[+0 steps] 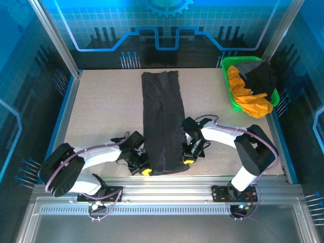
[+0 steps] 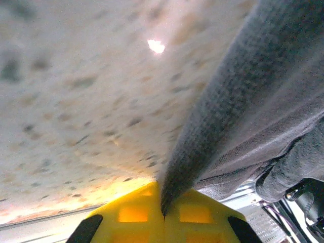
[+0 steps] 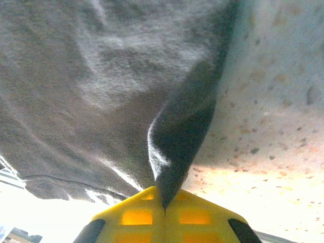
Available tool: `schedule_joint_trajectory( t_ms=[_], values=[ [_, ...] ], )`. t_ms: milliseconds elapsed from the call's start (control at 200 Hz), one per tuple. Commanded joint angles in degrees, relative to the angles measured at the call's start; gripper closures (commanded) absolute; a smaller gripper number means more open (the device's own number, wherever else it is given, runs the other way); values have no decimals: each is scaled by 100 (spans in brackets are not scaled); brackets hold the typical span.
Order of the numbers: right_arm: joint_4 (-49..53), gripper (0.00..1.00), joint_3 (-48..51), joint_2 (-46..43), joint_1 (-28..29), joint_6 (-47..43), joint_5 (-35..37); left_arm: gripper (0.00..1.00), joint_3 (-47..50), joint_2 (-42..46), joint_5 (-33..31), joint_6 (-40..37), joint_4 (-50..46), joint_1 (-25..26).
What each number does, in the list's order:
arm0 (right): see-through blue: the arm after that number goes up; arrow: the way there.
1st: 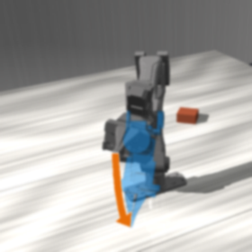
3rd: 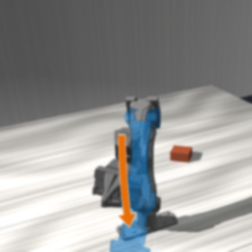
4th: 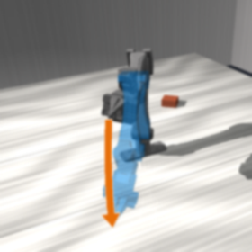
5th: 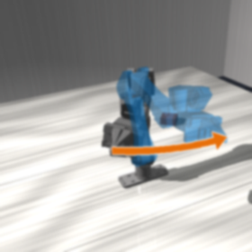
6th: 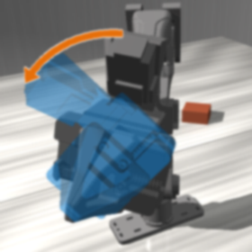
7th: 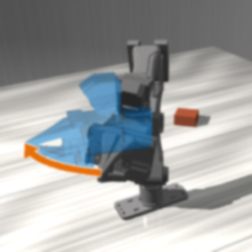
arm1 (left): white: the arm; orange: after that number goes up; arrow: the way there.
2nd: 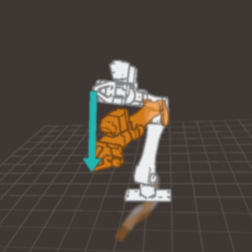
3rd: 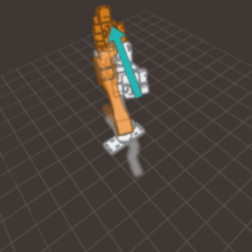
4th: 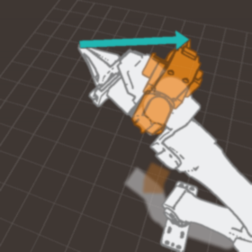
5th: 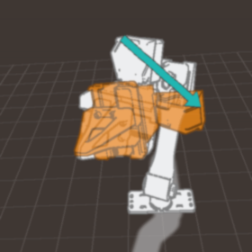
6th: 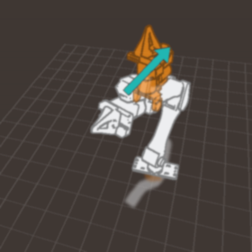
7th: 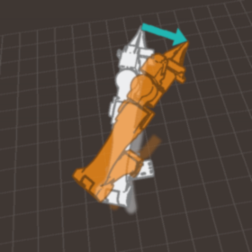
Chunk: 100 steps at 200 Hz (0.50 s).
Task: Fold and stack the t-shirts
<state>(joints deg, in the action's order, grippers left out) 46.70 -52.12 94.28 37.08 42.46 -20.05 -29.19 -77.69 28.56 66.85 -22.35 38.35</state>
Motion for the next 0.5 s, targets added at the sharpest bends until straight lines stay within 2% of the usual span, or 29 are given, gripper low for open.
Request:
schedule_joint_trajectory(
  t_ms=[0,125,325,495],
  values=[
    [123,100,103,-147,27,259,-260,100,212,270,151,570,338,52],
    [168,100,72,-269,20,421,-478,100,153,516,-56,729,303,53],
    [466,100,-189,-751,-235,760,-439,100,-510,1311,-841,715,-533,9],
    [660,100,-915,-854,-658,893,-172,100,-1026,1418,-1233,677,-312,-448]
  ],
)
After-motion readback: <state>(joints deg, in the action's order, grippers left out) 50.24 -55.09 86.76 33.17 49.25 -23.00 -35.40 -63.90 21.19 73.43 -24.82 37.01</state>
